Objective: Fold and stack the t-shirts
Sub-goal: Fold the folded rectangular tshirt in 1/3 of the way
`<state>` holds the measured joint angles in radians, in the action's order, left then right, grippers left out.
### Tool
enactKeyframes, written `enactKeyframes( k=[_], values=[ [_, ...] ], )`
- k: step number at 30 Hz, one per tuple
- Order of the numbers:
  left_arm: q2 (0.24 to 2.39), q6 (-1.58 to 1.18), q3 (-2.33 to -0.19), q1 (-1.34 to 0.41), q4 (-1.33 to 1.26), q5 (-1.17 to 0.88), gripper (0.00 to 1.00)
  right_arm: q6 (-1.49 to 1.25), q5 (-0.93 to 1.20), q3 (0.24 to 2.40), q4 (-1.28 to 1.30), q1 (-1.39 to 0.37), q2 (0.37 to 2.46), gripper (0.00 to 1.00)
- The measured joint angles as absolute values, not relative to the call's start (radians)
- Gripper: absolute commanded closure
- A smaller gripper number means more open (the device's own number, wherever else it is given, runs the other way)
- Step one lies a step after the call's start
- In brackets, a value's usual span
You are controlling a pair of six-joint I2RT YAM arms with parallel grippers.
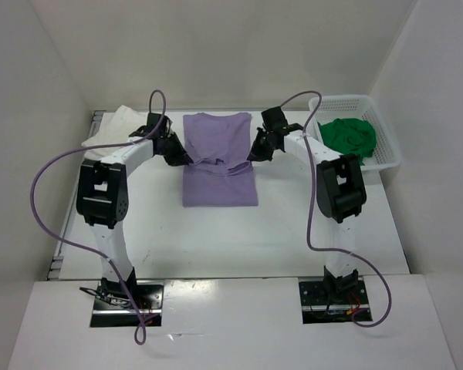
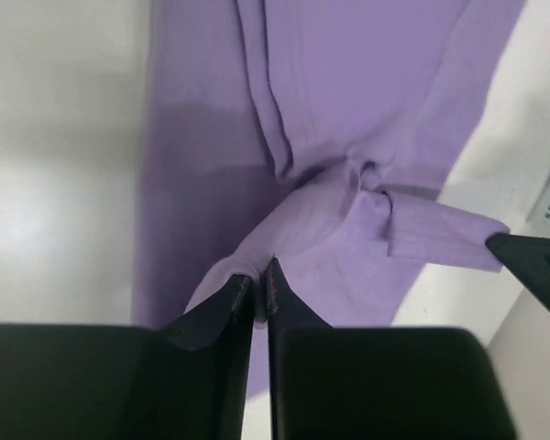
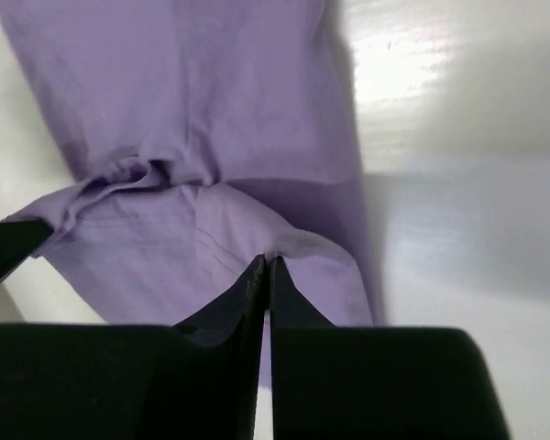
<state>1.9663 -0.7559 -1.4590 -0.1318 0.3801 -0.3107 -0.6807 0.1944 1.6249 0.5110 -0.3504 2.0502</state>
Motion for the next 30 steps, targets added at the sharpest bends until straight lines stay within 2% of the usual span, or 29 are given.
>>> enactKeyframes(
  k=[1, 2, 3, 6, 10, 12, 13, 16, 17, 20, 24, 30],
  values=[
    [1.996, -0.755, -1.477, -0.13, 0.373, -0.308, 0.69, -0.678, 0.191, 1.643, 0.509, -0.35, 2.075, 0.89],
    [2.016, -0.756, -1.483, -0.129, 0.367, -0.305, 0.64, -0.674, 0.19, 1.66, 0.51, -0.348, 2.1, 0.84],
    [2.03, -0.76, -1.483, -0.128, 0.366, -0.302, 0.59, -0.671, 0.189, 1.677, 0.511, -0.347, 2.123, 0.71],
    [2.041, -0.765, -1.482, -0.115, 0.373, -0.297, 0.54, -0.662, 0.183, 1.719, 0.513, -0.344, 2.158, 0.5],
    [1.959, -0.768, -1.432, -0.106, 0.344, -0.287, 0.59, -0.652, 0.168, 1.686, 0.502, -0.342, 2.109, 0.46],
    [1.877, -0.774, -1.373, -0.126, 0.324, -0.278, 0.61, -0.647, 0.16, 1.614, 0.487, -0.341, 2.032, 0.54],
    [1.832, -0.784, -1.338, -0.155, 0.307, -0.27, 0.64, -0.645, 0.156, 1.57, 0.48, -0.341, 1.988, 0.7],
    [1.753, -0.818, -1.235, -0.286, 0.23, -0.268, 0.68, -0.639, 0.149, 1.429, 0.453, -0.353, 1.852, 0.95],
    [1.75, -0.825, -1.208, -0.325, 0.205, -0.276, 0.72, -0.636, 0.15, 1.398, 0.45, -0.36, 1.826, 0.98],
    [1.792, -0.846, -1.137, -0.393, 0.178, -0.297, 0.76, -0.637, 0.15, 1.338, 0.437, -0.399, 1.813, 1.0],
    [1.88, -0.867, -1.09, -0.363, 0.165, -0.296, 0.77, -0.635, 0.154, 1.299, 0.426, -0.45, 1.897, 1.0],
    [1.824, -0.875, -0.992, -0.338, 0.083, -0.298, 0.8, -0.652, 0.159, 1.222, 0.39, -0.463, 1.932, 1.0]
  ],
)
